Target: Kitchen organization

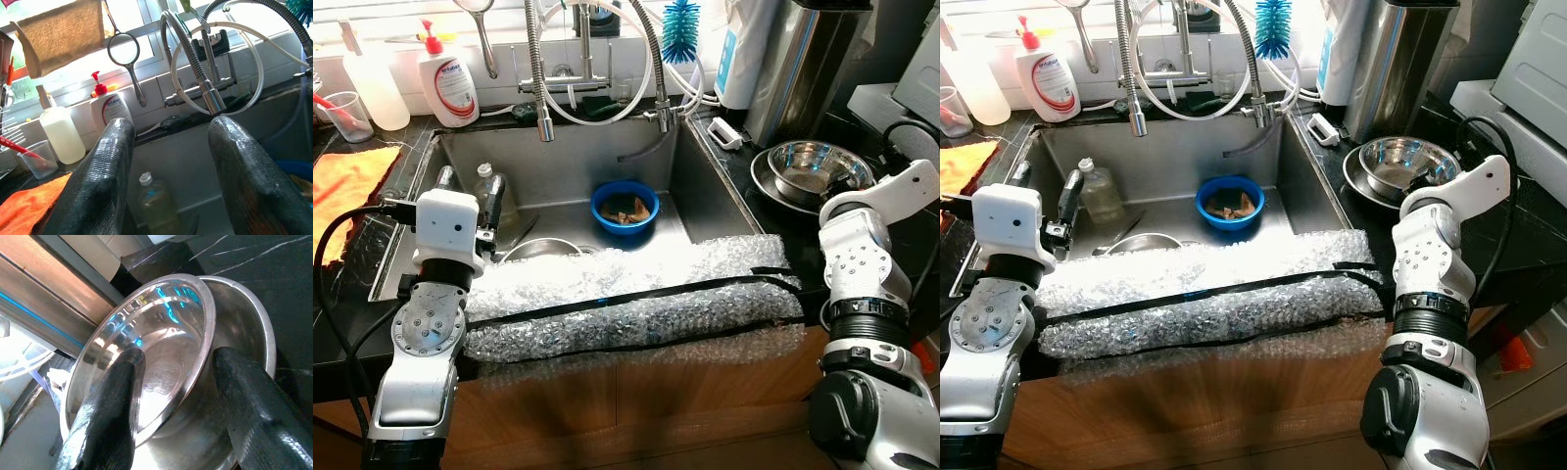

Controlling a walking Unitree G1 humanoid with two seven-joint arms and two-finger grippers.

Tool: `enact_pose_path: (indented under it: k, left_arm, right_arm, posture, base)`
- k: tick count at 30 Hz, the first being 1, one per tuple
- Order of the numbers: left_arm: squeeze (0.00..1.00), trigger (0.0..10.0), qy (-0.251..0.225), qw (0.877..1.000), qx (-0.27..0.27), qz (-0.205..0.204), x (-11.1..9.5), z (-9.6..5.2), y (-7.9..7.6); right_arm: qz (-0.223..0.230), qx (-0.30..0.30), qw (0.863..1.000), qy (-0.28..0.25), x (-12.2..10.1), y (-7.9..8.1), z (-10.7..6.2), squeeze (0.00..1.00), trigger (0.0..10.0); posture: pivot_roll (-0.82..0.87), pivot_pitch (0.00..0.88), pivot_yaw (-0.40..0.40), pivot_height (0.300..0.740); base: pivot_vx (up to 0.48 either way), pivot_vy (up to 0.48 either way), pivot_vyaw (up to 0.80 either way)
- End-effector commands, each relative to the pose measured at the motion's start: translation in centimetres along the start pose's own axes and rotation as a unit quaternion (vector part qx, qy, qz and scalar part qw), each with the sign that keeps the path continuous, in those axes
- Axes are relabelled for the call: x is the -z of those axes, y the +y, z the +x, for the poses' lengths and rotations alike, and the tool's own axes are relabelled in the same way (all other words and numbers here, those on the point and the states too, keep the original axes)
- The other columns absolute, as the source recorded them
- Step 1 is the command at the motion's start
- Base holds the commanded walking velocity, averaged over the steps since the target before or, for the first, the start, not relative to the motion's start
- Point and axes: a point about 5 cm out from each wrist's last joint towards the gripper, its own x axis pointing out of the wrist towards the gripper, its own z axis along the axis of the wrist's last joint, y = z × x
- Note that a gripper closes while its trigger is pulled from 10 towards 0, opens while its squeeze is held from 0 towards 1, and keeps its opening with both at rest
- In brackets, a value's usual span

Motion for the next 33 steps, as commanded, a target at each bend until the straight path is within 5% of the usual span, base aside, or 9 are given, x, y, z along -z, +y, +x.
enact_pose_path:
  k: [1, 17, 23, 33]
  left_arm:
    - [0.00, 10.0, -0.004, 1.000, 0.003, 0.005, -0.2, 0.2, -0.1]
    - [0.00, 10.0, -0.010, 1.000, 0.002, 0.009, -0.4, 0.5, 0.0]
    - [0.00, 10.0, -0.009, 1.000, 0.004, 0.007, -0.4, 0.6, -0.1]
    - [0.00, 10.0, -0.007, 1.000, 0.003, 0.004, -0.3, 0.5, -0.2]
  right_arm:
    - [0.012, 0.011, 1.000, 0.013, 0.2, -0.1, 0.1, 0.00, 10.0]
    - [0.047, 0.001, 0.998, 0.028, 0.2, 0.8, 0.4, 0.00, 10.0]
    - [0.005, 0.008, 1.000, 0.029, 0.1, 1.1, 0.7, 0.00, 10.0]
    - [-0.142, -0.003, 0.990, -0.019, -0.7, 1.7, 1.0, 0.00, 10.0]
  posture:
    - [0.06, 0.051, -0.008, 0.740]
    - [0.06, 0.043, -0.003, 0.740]
    - [0.05, 0.044, -0.005, 0.740]
    - [0.05, 0.048, -0.008, 0.740]
  base:
    - [0.000, 0.000, 0.00]
    - [0.000, 0.000, 0.00]
    - [0.000, 0.000, 0.00]
    - [0.000, 0.000, 0.00]
